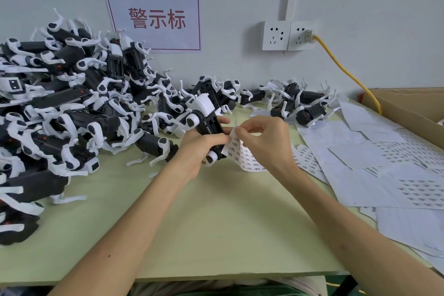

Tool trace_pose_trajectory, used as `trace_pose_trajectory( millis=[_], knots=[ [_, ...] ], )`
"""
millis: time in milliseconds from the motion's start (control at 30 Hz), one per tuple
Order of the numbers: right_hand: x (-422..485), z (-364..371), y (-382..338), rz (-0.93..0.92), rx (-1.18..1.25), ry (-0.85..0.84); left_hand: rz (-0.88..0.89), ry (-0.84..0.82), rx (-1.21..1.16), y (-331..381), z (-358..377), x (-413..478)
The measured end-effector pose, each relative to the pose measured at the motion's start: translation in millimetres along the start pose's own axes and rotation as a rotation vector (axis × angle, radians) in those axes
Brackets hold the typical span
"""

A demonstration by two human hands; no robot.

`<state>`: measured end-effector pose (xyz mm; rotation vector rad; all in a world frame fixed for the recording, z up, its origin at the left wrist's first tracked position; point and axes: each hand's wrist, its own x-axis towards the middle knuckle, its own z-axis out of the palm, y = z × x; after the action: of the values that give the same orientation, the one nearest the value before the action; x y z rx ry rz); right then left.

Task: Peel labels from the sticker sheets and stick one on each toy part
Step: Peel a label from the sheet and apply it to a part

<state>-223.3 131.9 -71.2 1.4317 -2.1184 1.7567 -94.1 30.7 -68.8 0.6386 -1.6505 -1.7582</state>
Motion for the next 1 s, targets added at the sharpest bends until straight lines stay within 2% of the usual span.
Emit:
trace_pose_trajectory(
  millis=[333, 700, 1000],
  knots=[
    [0.1, -1.0, -2.4, 0.021, -0.023, -0.04, 0.031, 0.026, 0.023, -4.9, 1.0, 3.6],
    [7.4, -5.3, 0.6, 0.155, 0.074, -0.12, 0.053, 0.025, 0.014, -9.6, -1.4, 8.7],
    [2.8, -3.4, -2.7, 0.017, 0.009, -0.115, 0.033, 0.022, -0.041, -8.4, -1.8, 8.5]
  ],
)
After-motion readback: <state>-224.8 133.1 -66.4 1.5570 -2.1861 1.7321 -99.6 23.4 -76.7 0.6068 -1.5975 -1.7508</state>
